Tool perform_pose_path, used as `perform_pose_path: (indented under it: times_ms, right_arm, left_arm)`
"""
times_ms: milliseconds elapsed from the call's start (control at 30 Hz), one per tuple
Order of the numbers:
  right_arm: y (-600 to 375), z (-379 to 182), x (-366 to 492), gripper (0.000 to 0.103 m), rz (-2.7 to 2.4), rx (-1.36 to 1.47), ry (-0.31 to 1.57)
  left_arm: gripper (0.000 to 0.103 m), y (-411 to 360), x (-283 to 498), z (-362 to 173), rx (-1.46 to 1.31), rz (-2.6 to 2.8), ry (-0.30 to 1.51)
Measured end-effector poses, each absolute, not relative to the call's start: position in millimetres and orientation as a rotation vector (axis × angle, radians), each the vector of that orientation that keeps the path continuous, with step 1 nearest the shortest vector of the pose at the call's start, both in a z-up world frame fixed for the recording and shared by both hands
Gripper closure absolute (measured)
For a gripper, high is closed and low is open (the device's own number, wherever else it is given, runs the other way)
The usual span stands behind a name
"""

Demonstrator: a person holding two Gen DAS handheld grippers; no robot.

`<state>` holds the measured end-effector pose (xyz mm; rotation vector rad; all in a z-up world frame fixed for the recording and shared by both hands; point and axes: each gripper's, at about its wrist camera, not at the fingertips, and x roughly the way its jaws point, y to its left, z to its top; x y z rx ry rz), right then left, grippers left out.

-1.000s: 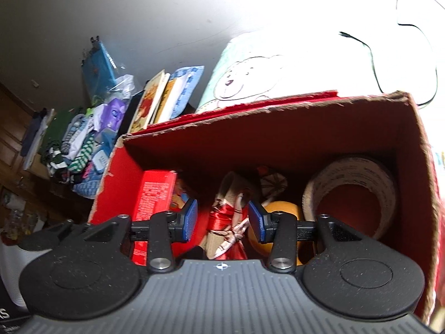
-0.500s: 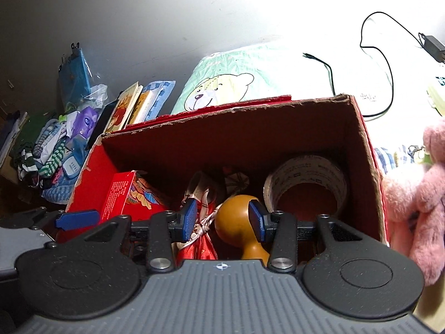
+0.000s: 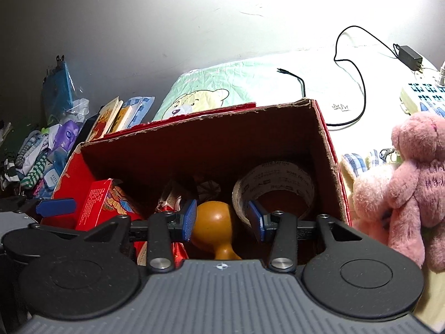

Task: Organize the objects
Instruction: 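Open the right gripper to release the gift box and withdraw upward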

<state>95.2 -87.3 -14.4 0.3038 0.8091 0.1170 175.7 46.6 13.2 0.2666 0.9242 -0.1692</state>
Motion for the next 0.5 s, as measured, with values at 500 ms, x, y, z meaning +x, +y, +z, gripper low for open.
perform_pose_path:
  times_ms: [500]
  right_arm:
    - [-90.4, -17.6, 99.2, 0.064, 0.094, 0.363, 0.802]
  left_arm:
    - [0.002, 55.8, 181.1, 9.2, 0.188, -0.148, 0.946]
